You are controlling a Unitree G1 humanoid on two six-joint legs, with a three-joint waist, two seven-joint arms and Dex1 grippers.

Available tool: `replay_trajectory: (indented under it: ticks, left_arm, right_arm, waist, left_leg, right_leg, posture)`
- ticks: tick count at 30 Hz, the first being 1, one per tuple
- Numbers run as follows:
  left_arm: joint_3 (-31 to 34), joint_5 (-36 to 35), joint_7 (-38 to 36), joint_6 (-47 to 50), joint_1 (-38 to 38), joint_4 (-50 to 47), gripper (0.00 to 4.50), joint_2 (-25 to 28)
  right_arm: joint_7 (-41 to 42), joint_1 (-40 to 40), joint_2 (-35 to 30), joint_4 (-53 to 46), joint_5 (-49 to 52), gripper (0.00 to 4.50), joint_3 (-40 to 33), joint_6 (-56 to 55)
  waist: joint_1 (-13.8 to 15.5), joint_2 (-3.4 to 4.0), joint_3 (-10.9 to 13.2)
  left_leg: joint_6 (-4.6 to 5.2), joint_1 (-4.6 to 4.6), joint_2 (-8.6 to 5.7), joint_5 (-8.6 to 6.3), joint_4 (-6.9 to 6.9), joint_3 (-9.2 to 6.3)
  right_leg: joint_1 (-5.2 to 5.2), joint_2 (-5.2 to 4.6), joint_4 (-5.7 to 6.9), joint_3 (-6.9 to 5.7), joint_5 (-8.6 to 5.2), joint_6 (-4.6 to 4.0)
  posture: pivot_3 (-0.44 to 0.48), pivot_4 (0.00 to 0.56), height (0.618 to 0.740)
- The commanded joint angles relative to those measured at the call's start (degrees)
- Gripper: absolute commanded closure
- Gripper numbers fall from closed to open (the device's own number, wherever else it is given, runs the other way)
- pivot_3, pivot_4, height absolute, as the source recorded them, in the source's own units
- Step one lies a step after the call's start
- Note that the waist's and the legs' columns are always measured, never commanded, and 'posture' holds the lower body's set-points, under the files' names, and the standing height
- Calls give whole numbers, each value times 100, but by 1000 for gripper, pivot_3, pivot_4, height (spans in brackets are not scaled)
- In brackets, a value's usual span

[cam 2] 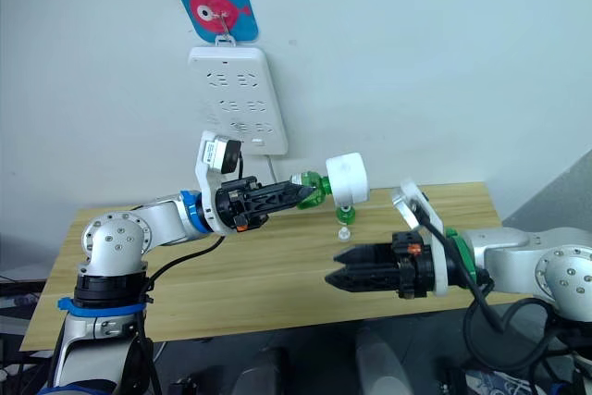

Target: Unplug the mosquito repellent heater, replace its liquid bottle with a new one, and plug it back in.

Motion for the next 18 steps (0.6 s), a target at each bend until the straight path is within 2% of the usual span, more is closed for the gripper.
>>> replay_trajectory:
  ticks: [1,3,6,9,14,18]
  left_arm:
    - [100,-176,-243,26,-30,-310,2227,141]
    - [105,-202,-293,55,-32,-313,2227,204]
    - [86,-244,-414,117,-63,-311,2227,315]
    - [29,-317,-541,227,-88,-353,2227,381]
    - [-25,-449,-589,356,-124,-396,2227,333]
    - [-84,-469,-617,426,-153,-398,2227,327]
  right_arm:
    - [900,365,-442,-124,-1136,3777,-229,-428]
    - [1243,516,-640,78,-1685,4485,-328,-708]
    - [1698,526,-875,558,-2510,4500,-443,-1188]
    - [1932,195,-820,1090,-3179,4500,-396,-1633]
    - [1941,-746,-159,1741,-4225,4500,164,-2273]
    - [2131,-1381,432,1963,-4481,4500,514,-2287]
  waist:
    - [9,-1,0]
    - [7,-2,1]
    - [3,-2,1]
    - [-7,-3,2]
    - [-66,-3,2]
    - [-60,-2,3]
  left_leg:
    - [0,0,0,0,0,0]
    - [0,2,0,0,2,3]
    - [0,5,-1,0,5,10]
    - [-1,6,-1,1,8,12]
    - [-1,8,3,1,7,14]
    - [-1,7,2,1,4,9]
  right_leg:
    - [0,0,0,0,-7,12]
    - [0,0,0,2,-8,13]
    - [1,0,1,8,-7,17]
    - [3,0,1,9,-7,19]
    - [3,1,2,11,-3,13]
    - [2,1,5,8,8,-7]
  posture:
    - [-184,190,725]
    - [-184,190,725]
    - [-190,188,725]
    - [-194,187,725]
    - [-194,187,725]
    - [-208,186,725]
